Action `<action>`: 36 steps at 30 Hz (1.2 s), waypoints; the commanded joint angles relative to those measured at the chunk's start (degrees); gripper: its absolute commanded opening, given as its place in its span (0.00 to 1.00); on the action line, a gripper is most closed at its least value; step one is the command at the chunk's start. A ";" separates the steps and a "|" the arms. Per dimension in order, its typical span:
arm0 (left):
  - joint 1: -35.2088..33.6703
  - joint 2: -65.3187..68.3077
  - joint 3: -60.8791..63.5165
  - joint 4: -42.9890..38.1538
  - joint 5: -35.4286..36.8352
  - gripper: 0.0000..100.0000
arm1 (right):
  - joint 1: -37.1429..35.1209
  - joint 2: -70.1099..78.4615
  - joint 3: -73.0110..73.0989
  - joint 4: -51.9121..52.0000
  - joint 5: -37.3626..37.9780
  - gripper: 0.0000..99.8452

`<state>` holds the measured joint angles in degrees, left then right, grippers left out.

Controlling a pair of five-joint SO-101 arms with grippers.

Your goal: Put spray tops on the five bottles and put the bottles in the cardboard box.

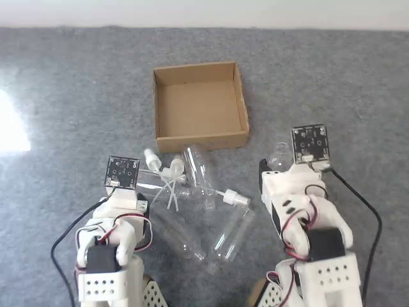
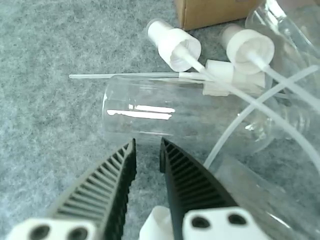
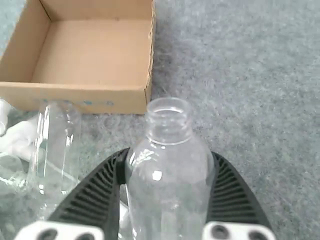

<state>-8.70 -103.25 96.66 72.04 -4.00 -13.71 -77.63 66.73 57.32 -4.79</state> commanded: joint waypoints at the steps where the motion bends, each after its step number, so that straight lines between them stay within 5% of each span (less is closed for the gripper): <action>1: 0.26 -1.05 -0.13 0.26 0.44 0.07 | -0.57 -5.23 0.35 -1.36 -0.62 0.11; 17: 1.32 -1.14 -2.15 0.62 0.18 0.07 | -0.57 -14.02 10.11 -8.57 -0.88 0.11; 29: -12.57 -1.14 -11.21 0.35 0.09 0.07 | -0.57 -14.37 11.60 -8.57 -0.97 0.11; 36: -12.92 -1.14 -18.86 0.26 -13.27 0.07 | -0.31 -14.37 12.57 -9.80 -0.97 0.11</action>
<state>-21.54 -103.25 84.09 72.40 -11.74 -13.80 -90.99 80.09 49.05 -5.32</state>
